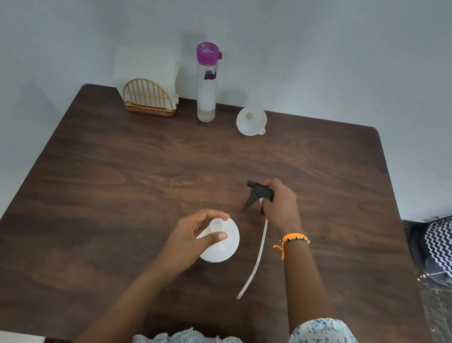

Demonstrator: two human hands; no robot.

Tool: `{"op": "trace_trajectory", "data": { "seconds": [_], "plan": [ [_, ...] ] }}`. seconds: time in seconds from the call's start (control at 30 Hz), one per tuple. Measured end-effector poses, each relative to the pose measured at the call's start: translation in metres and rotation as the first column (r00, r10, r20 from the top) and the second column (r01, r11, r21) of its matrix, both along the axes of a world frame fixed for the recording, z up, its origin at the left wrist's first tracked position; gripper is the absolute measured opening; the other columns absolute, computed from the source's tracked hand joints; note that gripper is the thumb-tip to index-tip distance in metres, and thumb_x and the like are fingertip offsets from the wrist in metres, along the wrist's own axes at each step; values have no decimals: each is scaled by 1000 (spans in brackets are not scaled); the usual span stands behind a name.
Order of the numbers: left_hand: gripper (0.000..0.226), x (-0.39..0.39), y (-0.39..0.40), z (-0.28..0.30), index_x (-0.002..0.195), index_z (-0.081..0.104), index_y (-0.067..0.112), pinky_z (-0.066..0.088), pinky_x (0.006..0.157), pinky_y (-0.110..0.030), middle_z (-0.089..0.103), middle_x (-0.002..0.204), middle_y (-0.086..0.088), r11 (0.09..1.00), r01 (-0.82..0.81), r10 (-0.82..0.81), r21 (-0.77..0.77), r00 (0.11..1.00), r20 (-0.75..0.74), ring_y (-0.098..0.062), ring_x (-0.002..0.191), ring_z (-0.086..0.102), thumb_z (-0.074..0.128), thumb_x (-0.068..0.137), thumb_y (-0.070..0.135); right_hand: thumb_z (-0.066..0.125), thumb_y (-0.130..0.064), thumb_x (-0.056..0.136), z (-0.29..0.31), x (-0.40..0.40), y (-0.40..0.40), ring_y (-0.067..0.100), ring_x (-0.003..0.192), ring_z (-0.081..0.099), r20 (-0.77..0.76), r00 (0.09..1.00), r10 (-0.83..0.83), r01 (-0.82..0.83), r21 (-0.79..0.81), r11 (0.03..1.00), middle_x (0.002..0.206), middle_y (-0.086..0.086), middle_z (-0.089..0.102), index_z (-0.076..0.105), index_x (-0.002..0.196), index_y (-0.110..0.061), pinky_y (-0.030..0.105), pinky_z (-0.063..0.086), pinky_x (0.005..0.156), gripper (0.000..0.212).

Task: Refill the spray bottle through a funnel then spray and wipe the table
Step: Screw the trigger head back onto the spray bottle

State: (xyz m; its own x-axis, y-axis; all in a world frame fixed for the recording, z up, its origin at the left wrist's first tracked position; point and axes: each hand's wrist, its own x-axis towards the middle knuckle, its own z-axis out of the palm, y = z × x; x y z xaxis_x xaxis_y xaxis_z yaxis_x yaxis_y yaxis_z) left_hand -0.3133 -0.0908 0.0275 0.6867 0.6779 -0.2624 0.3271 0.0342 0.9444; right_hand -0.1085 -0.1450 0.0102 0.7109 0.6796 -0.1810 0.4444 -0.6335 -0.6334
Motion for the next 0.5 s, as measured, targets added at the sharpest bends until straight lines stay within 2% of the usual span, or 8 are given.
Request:
{"op": "trace_trajectory", "data": {
  "seconds": [0.13, 0.2, 0.27, 0.37, 0.5],
  "plan": [
    [26, 0, -2, 0, 98, 67, 27, 50, 80, -15, 68, 108, 13, 999, -25, 27, -31, 997, 71, -9, 105, 61, 72, 80, 9, 63, 3, 78, 45, -4, 0, 22, 93, 54, 93, 996, -4, -15, 199, 980, 104, 9, 59, 61, 107, -8, 24, 41, 77, 31],
    [26, 0, -4, 1, 97, 66, 27, 50, 81, -16, 68, 108, 12, 998, -42, 46, -48, 995, 86, -9, 104, 62, 71, 80, 8, 67, 1, 77, 70, -9, -2, 16, 88, 52, 123, 992, -10, -28, 297, 955, 102, 6, 58, 61, 107, -10, 26, 45, 78, 32],
    [27, 0, -5, 2, 97, 66, 29, 50, 86, -23, 67, 110, 10, 997, -52, 56, -52, 994, 89, -10, 105, 61, 71, 81, 8, 70, 0, 75, 91, -15, -6, 16, 86, 54, 142, 990, -12, -45, 392, 919, 101, 5, 60, 61, 106, -12, 30, 50, 79, 34],
    [28, -1, -6, 5, 97, 66, 30, 49, 93, -28, 66, 112, 11, 998, -45, 49, -46, 994, 98, -9, 109, 60, 70, 81, 8, 71, -3, 73, 120, -27, -11, 15, 86, 58, 212, 977, -11, -96, 487, 868, 100, 3, 64, 62, 106, -12, 20, 49, 77, 35],
    [29, -1, -6, 8, 97, 65, 29, 47, 99, -33, 67, 111, 12, 998, -47, 50, -30, 993, 107, -11, 109, 61, 69, 81, 5, 70, -6, 76, 148, -53, -19, 18, 89, 60, 330, 943, -36, -187, 618, 764, 99, 2, 64, 62, 109, -11, 24, 49, 79, 34]
  ]
}}
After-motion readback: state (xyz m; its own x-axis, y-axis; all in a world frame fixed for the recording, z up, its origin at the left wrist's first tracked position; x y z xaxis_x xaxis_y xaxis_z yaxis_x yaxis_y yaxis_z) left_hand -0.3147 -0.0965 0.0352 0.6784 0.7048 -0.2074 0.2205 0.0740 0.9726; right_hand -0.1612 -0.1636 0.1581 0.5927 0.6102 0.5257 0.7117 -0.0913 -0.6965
